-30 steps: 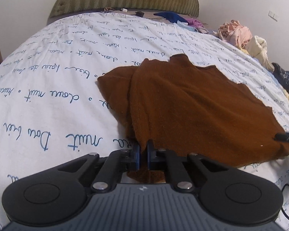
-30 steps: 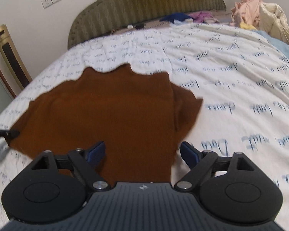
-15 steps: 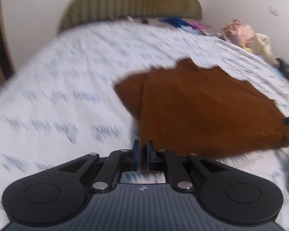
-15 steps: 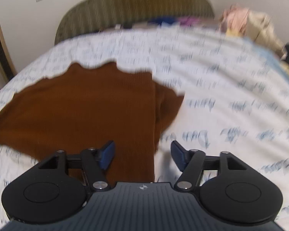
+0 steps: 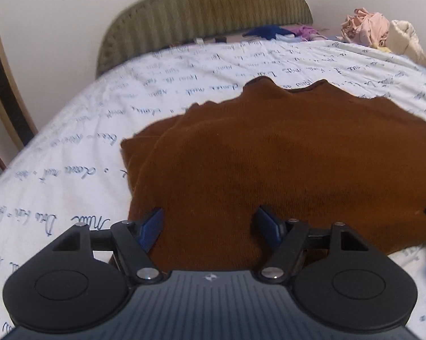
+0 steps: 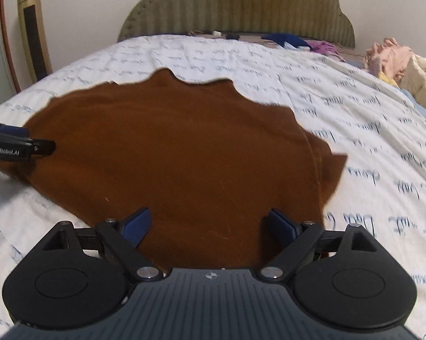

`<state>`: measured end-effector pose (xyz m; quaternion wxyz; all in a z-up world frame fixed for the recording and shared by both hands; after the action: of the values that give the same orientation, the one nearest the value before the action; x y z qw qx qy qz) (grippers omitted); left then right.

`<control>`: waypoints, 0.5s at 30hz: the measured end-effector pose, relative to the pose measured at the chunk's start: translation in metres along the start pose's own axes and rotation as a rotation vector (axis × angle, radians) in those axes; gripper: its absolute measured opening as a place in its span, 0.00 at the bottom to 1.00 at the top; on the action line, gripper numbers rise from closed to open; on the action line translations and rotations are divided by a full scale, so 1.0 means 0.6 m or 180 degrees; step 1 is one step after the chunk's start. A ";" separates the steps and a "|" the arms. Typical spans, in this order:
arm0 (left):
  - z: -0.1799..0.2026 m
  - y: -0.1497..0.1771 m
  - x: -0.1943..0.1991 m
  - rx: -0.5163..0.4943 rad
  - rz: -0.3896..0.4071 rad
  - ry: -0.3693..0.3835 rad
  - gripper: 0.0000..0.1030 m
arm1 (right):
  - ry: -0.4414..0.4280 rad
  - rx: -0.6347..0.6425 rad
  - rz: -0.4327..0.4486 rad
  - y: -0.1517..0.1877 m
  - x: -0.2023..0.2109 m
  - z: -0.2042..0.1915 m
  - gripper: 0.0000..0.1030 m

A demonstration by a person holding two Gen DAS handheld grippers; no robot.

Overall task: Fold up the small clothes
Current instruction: 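Withdraw both open grippers above the folded sweater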

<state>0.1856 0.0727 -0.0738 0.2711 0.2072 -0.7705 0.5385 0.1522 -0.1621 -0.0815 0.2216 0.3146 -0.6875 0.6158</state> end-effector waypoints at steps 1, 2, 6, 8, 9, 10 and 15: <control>0.005 0.002 0.002 -0.0038 0.0030 -0.0053 0.71 | -0.0022 -0.0027 0.0022 0.004 -0.001 -0.001 0.86; 0.009 0.004 0.002 -0.0050 0.0044 -0.0083 0.71 | -0.0035 -0.0046 0.0041 0.008 -0.002 -0.002 0.87; 0.011 0.008 0.002 -0.0040 0.0060 -0.0132 0.76 | -0.0006 0.0087 0.0087 0.016 -0.009 -0.012 1.00; 0.013 0.011 0.003 -0.0039 0.0080 -0.0152 0.77 | 0.0049 0.0158 0.0128 0.022 -0.013 -0.017 1.00; 0.013 0.013 0.004 -0.0034 0.0095 -0.0160 0.78 | 0.0069 0.0185 0.0154 0.024 -0.012 -0.020 1.00; 0.014 0.015 0.004 -0.0029 0.0111 -0.0172 0.78 | 0.0078 0.0199 0.0173 0.026 -0.013 -0.020 1.00; 0.017 0.024 0.007 0.0006 0.0190 -0.0236 0.81 | 0.0040 0.0183 0.0257 0.030 -0.013 -0.015 1.00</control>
<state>0.1714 0.0677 -0.0840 0.2260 0.2042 -0.7853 0.5390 0.1441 -0.1511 -0.0983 0.1918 0.2891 -0.6803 0.6456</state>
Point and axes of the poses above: each gripper's, at about its wrist camera, not at the fingertips, and x roughly against the way its jaws point, z to its right, y to its underside, the point moved 5 cm from there along -x, roughly the way its jaws point, and after that the axes turned 7 degrees about -x, right-handed, at the moved point
